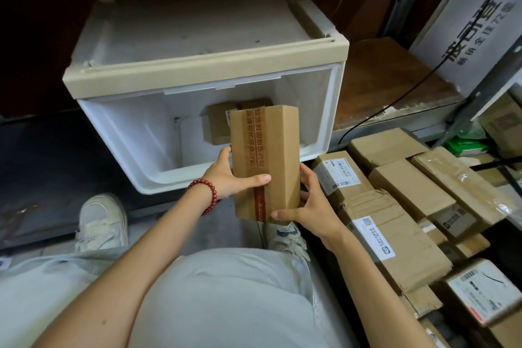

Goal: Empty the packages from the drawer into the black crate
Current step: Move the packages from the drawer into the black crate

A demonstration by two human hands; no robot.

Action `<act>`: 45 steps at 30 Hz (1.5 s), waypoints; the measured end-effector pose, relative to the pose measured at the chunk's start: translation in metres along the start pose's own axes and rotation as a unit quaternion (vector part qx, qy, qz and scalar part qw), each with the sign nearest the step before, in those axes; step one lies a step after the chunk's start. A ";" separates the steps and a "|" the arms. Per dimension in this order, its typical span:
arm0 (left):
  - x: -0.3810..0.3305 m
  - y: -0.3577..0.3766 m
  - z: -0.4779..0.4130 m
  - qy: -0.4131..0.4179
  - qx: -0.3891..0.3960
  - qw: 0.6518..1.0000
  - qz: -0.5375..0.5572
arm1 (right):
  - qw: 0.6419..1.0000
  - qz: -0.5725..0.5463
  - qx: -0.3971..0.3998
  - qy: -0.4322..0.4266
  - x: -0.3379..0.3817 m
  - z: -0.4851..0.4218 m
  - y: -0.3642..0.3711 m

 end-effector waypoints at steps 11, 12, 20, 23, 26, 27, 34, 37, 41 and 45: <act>-0.011 0.001 -0.003 0.044 -0.006 0.999 -0.004 | 0.999 -0.030 -0.037 -0.004 -0.013 0.000 -0.016; -0.011 0.001 -0.004 0.046 -0.008 0.999 0.004 | 0.999 -0.032 -0.034 0.001 -0.014 0.000 -0.015; -0.024 -0.005 -0.001 0.101 -0.029 0.994 0.012 | 0.995 -0.072 -0.043 0.049 -0.009 0.005 -0.006; -0.031 -0.003 0.002 0.132 -0.022 0.991 0.018 | 0.994 -0.085 -0.046 0.048 -0.003 0.006 -0.009; -0.035 0.000 0.003 0.147 -0.011 0.989 0.033 | 0.991 -0.112 -0.063 0.045 0.004 0.006 -0.017; -0.037 0.000 0.004 0.150 -0.007 0.988 0.042 | 0.990 -0.114 -0.069 0.041 0.007 0.007 -0.021; -0.054 -0.001 0.015 0.187 0.006 0.976 0.110 | 0.988 -0.127 -0.087 0.011 0.017 0.004 -0.028; -0.058 -0.005 0.021 0.207 -0.007 0.970 0.125 | 0.987 -0.137 -0.078 -0.003 0.023 0.006 -0.024; -0.058 -0.012 0.025 0.227 -0.032 0.965 0.128 | 0.986 -0.151 -0.046 -0.048 0.034 0.008 -0.019; -0.056 -0.022 0.023 0.237 -0.070 0.965 0.091 | 0.992 -0.088 -0.023 -0.093 0.049 0.008 -0.014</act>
Point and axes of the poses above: each hand's wrist, its own z-axis away from the middle knuckle, its own y-axis out of the palm, x = y × z, the point moved 7 cm from there along -z, towards the middle knuckle, and after that the axes turned 7 degrees about -z, right-handed, at the moved point
